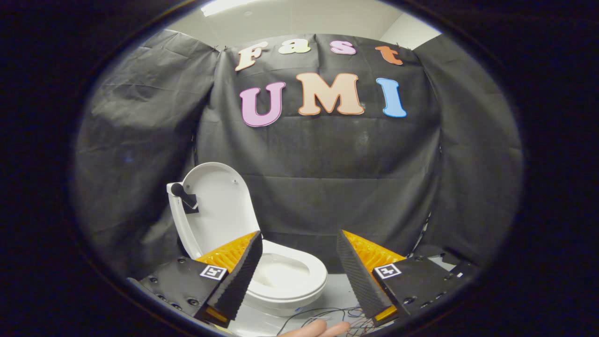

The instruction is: Open the toilet lid.

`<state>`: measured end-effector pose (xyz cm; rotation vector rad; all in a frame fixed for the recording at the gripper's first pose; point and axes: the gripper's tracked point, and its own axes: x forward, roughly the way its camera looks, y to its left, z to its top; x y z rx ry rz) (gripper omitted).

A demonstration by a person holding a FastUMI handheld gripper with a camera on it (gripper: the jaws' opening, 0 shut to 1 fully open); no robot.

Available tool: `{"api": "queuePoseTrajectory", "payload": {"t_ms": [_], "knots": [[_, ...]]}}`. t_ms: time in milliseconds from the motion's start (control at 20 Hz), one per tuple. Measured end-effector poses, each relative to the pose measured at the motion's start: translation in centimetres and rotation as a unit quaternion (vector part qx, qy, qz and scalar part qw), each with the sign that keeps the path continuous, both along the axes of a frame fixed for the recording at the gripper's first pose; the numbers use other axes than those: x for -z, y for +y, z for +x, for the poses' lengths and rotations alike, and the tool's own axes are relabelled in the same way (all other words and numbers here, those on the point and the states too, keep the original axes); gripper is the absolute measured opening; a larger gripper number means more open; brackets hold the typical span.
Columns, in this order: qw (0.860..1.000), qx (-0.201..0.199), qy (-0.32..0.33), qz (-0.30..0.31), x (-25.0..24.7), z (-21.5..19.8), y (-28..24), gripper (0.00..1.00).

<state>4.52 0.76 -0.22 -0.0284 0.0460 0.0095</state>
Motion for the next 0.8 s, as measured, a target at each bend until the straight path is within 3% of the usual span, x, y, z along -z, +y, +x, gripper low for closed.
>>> {"api": "queuePoseTrajectory", "payload": {"t_ms": [350,500,800], "knots": [[0.998,-0.011,0.034,-0.045,2.0,2.8,1.6,1.0],[0.998,-0.028,0.047,-0.025,3.4,3.9,3.4,1.0],[0.999,-0.022,0.039,-0.011,3.0,4.8,6.1,1.0]]}}
